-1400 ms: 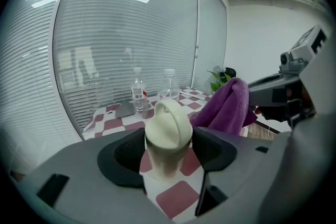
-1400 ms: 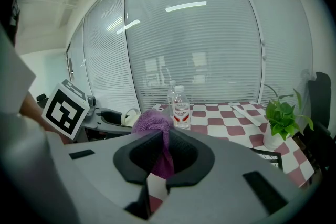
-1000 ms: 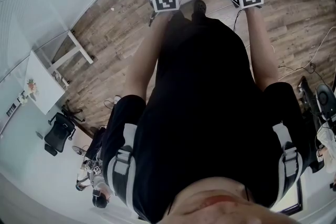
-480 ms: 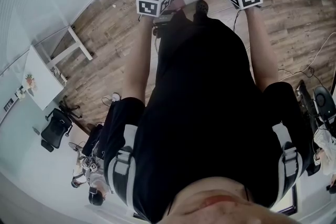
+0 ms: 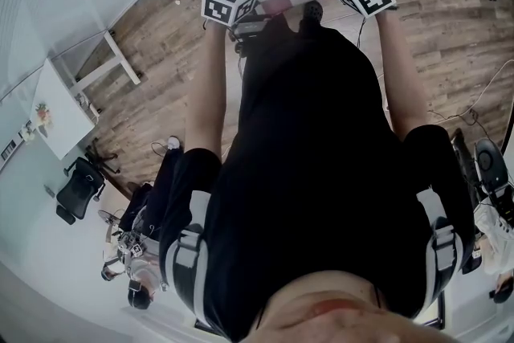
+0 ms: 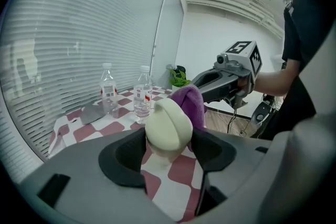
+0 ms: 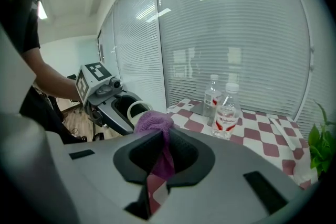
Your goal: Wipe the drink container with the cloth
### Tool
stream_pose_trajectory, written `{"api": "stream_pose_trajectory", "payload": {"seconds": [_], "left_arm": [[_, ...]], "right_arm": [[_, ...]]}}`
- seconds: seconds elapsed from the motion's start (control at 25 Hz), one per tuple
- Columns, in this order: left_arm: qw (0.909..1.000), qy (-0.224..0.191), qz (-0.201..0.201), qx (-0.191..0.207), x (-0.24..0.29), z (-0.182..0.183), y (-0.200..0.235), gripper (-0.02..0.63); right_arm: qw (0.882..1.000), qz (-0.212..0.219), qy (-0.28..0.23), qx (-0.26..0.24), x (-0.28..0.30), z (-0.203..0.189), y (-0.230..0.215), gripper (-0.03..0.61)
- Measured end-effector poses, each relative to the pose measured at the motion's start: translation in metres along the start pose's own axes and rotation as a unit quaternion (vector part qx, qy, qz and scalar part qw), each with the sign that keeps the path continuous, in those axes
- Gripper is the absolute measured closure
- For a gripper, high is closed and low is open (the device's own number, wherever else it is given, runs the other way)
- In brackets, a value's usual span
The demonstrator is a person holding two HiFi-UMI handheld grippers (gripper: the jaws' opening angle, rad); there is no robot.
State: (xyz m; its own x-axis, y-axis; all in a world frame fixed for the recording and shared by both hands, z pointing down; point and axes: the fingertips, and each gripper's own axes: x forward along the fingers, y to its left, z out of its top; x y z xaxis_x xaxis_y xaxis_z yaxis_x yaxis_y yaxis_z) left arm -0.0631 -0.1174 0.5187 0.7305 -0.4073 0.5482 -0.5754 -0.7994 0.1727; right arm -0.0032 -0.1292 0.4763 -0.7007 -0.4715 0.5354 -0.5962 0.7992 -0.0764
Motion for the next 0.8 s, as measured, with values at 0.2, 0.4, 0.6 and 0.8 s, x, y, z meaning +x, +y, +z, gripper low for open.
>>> {"api": "stream_pose_trajectory", "payload": {"seconds": [0.2,0.4,0.6,0.8], "left_arm": [[1.0,0.005,0.001,-0.001,-0.004,-0.007,-0.001,0.321],[1.0,0.008,0.002,0.003,-0.014,-0.013,0.0,0.321],[1.0,0.008,0.004,-0.001,-0.017,-0.019,0.002,0.321],[0.9999,0.013,0.002,0.003,-0.021,-0.022,0.002,0.321]], "right_arm": [[1.0,0.019,0.012,-0.012,0.023,-0.004,0.013,0.531],[0.999,0.029,0.032,-0.014,0.044,-0.011,0.023,0.531],[0.999,0.018,0.037,0.006,0.058,-0.027,0.02,0.532],[0.996,0.016,0.08,0.022,0.067,-0.06,0.011,0.532]]}}
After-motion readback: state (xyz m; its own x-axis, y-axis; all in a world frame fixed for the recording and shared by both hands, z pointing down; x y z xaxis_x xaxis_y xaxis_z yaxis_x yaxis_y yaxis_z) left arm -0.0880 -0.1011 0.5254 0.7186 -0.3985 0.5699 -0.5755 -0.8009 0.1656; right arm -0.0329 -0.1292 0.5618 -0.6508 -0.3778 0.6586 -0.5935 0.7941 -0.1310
